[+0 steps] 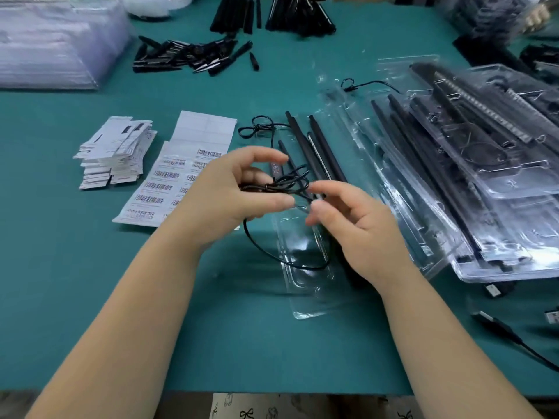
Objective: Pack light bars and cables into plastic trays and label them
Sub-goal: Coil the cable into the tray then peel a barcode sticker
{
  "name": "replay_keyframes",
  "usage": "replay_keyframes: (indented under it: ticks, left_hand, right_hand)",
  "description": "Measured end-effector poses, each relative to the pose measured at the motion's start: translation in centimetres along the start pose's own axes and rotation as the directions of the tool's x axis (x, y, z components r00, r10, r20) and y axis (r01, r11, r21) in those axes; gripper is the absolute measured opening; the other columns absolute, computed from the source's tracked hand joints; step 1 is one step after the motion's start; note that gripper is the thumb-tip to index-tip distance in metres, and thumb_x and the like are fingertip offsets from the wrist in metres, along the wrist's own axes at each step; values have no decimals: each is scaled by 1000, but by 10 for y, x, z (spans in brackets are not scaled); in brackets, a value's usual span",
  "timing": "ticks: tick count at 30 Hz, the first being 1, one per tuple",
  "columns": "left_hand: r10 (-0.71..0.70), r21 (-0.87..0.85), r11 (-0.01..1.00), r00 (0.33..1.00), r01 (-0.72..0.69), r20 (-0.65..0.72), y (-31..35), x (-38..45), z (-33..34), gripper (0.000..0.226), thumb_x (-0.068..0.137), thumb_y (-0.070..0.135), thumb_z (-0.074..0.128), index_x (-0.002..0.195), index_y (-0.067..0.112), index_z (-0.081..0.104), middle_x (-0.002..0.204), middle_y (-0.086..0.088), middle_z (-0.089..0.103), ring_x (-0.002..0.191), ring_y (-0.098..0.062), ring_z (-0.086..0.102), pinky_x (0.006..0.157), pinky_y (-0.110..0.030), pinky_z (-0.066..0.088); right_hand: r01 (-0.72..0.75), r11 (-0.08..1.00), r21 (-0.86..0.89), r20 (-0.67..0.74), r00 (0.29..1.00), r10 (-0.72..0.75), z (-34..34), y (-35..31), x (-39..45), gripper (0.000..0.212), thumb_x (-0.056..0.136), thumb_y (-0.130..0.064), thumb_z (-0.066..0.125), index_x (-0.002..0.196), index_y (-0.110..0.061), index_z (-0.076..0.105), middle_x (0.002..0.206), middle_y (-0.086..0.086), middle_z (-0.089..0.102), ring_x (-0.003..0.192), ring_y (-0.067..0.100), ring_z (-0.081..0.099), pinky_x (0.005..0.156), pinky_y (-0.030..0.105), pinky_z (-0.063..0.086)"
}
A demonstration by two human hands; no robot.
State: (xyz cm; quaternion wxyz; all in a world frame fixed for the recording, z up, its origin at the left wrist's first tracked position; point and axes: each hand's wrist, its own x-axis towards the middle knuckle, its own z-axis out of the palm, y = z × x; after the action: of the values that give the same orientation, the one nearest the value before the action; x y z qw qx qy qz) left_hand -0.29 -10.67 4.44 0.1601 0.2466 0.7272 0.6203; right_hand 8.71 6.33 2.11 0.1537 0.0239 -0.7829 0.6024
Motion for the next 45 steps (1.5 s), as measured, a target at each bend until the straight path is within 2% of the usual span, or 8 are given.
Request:
replay_keyframes:
  ticks: [7,12,18,24,29,34,38,45]
  left_hand:
    - [-10,-421,907,997,-22,-73,-1,1,-2,14,68,19,73,81,23,78,59,6,56,55,-7,52,57,-21,48]
    - [-97,-686,722,995,92,31,-4,4,18,17,86,34,57,83,21,68,89,-1,73,84,-19,70,73,-29,56]
    - [-192,-822,557,981,119,12,-2,4,41,37,96,47,37,85,15,52,55,6,43,45,-10,38,55,-25,49]
    - [-132,-565,812,989,144,61,-6,3,51,52,97,51,26,101,20,67,61,7,44,54,-9,38,56,-20,42]
    - [-55,-48,997,995,59,86,-7,-7,51,45,91,51,34,74,19,60,65,5,55,61,-12,48,71,-27,42]
    - [76,110,992,995,-68,-71,-5,-12,57,34,95,41,30,91,39,63,86,23,65,82,10,55,75,-6,39]
    - [163,180,976,959,-122,-231,-4,-9,64,34,96,38,27,116,39,54,109,11,59,100,11,50,87,-4,34]
    - [218,296,943,953,-151,-211,-4,-6,70,44,99,35,21,125,33,56,127,13,46,125,-4,35,103,-8,21]
  right_hand:
    - [-49,998,-42,-7,999,49,-1,1,-1,17,83,-20,67,85,-37,69,86,-12,70,75,7,62,69,14,48]
    - [0,989,-146,60,998,9,3,-1,-2,17,78,-28,64,81,-44,65,83,-24,64,70,0,55,67,7,39]
    - [43,968,-246,47,998,-32,5,0,-3,12,71,-45,69,77,-35,67,76,-25,59,72,-1,50,66,8,34]
    - [18,995,94,-72,997,-11,12,-5,-4,27,78,-35,68,100,-27,55,84,-4,61,73,7,55,67,15,45]
    - [30,983,181,-188,982,5,5,-6,-2,12,90,-26,52,101,-26,56,78,-16,64,72,-1,60,67,13,46]
    - [21,990,139,-142,990,-2,4,-7,-1,11,95,-19,50,96,-26,58,78,-21,61,70,-5,56,63,9,43]
    - [20,991,131,-98,995,-7,6,-10,-1,16,96,-12,49,92,-25,58,75,-22,58,66,-3,53,61,9,42]
    - [-150,957,248,29,989,147,11,-9,-1,18,97,-17,48,90,-13,64,61,-5,55,51,14,48,45,23,42]
